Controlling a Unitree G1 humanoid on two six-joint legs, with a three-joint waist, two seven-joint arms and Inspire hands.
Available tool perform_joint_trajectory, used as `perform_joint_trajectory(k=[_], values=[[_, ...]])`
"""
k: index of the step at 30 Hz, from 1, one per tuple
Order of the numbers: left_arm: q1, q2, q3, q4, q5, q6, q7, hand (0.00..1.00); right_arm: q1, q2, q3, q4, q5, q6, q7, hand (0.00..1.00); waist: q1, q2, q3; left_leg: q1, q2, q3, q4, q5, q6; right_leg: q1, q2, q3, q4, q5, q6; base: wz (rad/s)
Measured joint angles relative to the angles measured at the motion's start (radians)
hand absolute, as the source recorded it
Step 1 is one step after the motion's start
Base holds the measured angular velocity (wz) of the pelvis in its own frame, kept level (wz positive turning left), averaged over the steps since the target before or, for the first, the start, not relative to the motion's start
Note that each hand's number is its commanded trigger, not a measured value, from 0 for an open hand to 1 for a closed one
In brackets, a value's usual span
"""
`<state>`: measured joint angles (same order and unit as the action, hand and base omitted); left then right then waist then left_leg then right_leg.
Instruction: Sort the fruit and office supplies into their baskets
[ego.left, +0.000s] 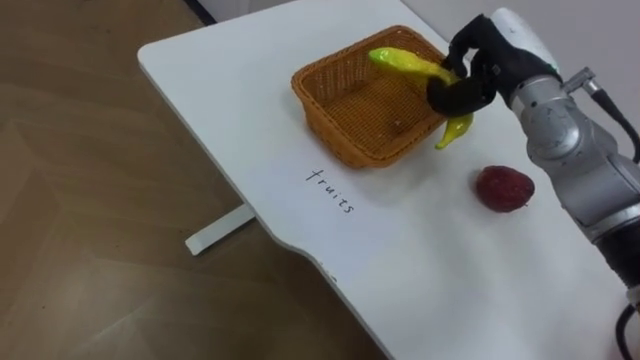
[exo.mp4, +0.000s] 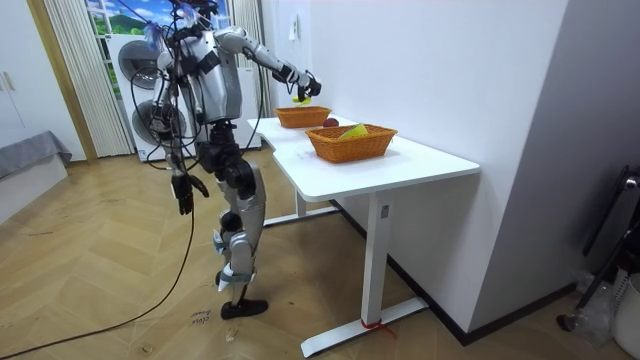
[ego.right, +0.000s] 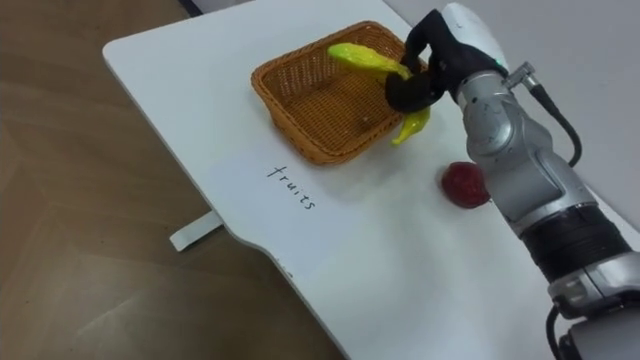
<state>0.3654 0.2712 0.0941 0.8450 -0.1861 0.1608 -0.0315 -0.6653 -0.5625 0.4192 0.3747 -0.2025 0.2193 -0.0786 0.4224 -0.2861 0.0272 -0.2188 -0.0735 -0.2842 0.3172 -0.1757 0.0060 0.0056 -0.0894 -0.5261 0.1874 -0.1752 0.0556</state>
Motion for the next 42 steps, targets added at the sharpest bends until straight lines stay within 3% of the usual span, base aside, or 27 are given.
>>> perform_joint_trajectory(k=[1, 2, 3, 4, 5, 7, 20, 22, 25, 28, 42], values=[[0.001, 0.000, 0.001, 0.000, 0.000, 0.000, 0.000, 0.00, -0.007, 0.000, 0.000, 0.000, 0.000, 0.000, -0.012, 0.94, -0.002, 0.001, 0.0010, 0.000, 0.000, 0.000, 0.000, 0.000, 0.000, 0.000, 0.000, 0.001, 0.000, 0.000, 0.000, 0.00], [0.001, 0.000, 0.002, 0.000, 0.000, 0.000, 0.000, 0.00, -0.011, 0.000, 0.000, 0.000, 0.000, 0.000, -0.017, 0.81, -0.002, 0.002, 0.0012, 0.000, 0.000, 0.000, 0.000, 0.000, 0.000, 0.000, 0.000, 0.001, 0.000, 0.000, 0.000, 0.00], [0.001, 0.001, 0.002, 0.000, 0.000, 0.000, 0.000, 0.00, -0.019, 0.000, 0.000, 0.000, 0.000, 0.000, -0.027, 0.54, -0.003, 0.002, 0.0016, 0.000, 0.000, 0.000, 0.000, 0.000, 0.000, 0.000, 0.000, 0.001, 0.000, 0.000, 0.000, 0.00], [0.000, 0.001, 0.002, -0.001, 0.000, 0.000, 0.001, 0.00, -0.026, 0.000, 0.000, 0.000, 0.000, 0.000, -0.039, 0.41, -0.004, 0.003, 0.0020, 0.000, 0.000, 0.000, 0.000, 0.000, 0.000, 0.000, 0.000, 0.002, 0.000, 0.000, 0.000, 0.00], [0.000, 0.001, 0.002, -0.001, 0.000, 0.000, 0.001, 0.00, -0.028, 0.000, 0.000, 0.000, 0.000, 0.000, -0.044, 0.16, -0.004, 0.004, 0.0031, 0.000, 0.000, 0.000, 0.000, 0.000, 0.000, 0.000, 0.000, 0.002, 0.000, 0.000, 0.000, 0.00], [0.000, 0.001, 0.000, -0.001, 0.000, 0.000, 0.001, 0.00, -0.033, 0.000, 0.000, 0.000, 0.001, 0.000, -0.055, 0.01, -0.003, 0.003, 0.0021, 0.001, 0.000, 0.000, 0.000, 0.000, 0.000, 0.000, 0.000, 0.001, 0.001, 0.000, 0.000, 0.00], [0.008, 0.006, 0.001, 0.001, 0.003, 0.001, 0.007, 0.00, -0.034, 0.000, 0.025, -0.048, -0.007, 0.003, -0.075, 0.00, -0.001, -0.001, -0.0003, 0.017, 0.006, 0.011, -0.001, 0.000, 0.000, 0.013, 0.001, -0.002, 0.001, 0.001, -0.001, -0.01], [0.011, 0.016, 0.001, 0.000, 0.001, 0.001, 0.010, 0.00, -0.034, 0.000, 0.054, -0.049, -0.005, 0.003, -0.073, 0.00, -0.002, -0.013, -0.0074, 0.024, 0.008, 0.012, -0.008, 0.000, -0.001, 0.017, 0.003, 0.001, 0.001, 0.001, -0.001, 0.00], [0.016, 0.017, 0.001, 0.000, 0.003, 0.005, 0.022, 0.00, -0.033, 0.000, 0.068, -0.068, -0.005, 0.023, -0.071, 0.00, -0.003, -0.021, -0.0091, 0.024, 0.008, 0.013, -0.008, 0.000, -0.001, 0.017, 0.003, 0.003, 0.001, 0.001, -0.001, 0.00], [0.018, 0.019, 0.001, 0.000, 0.003, 0.009, 0.023, 0.00, -0.033, 0.000, 0.069, -0.082, -0.003, 0.023, -0.070, 0.00, -0.003, -0.030, -0.0070, 0.024, 0.008, 0.013, -0.005, -0.001, -0.001, 0.019, 0.003, 0.003, 0.001, 0.001, -0.001, 0.00], [0.021, 0.021, 0.002, 0.001, 0.002, 0.010, 0.028, 0.00, -0.029, -0.001, 0.071, -0.159, 0.000, 0.021, -0.057, 0.00, -0.007, -0.025, -0.0031, 0.021, 0.005, 0.008, 0.010, -0.006, -0.002, 0.029, 0.004, 0.004, 0.001, 0.001, -0.001, 0.00]])
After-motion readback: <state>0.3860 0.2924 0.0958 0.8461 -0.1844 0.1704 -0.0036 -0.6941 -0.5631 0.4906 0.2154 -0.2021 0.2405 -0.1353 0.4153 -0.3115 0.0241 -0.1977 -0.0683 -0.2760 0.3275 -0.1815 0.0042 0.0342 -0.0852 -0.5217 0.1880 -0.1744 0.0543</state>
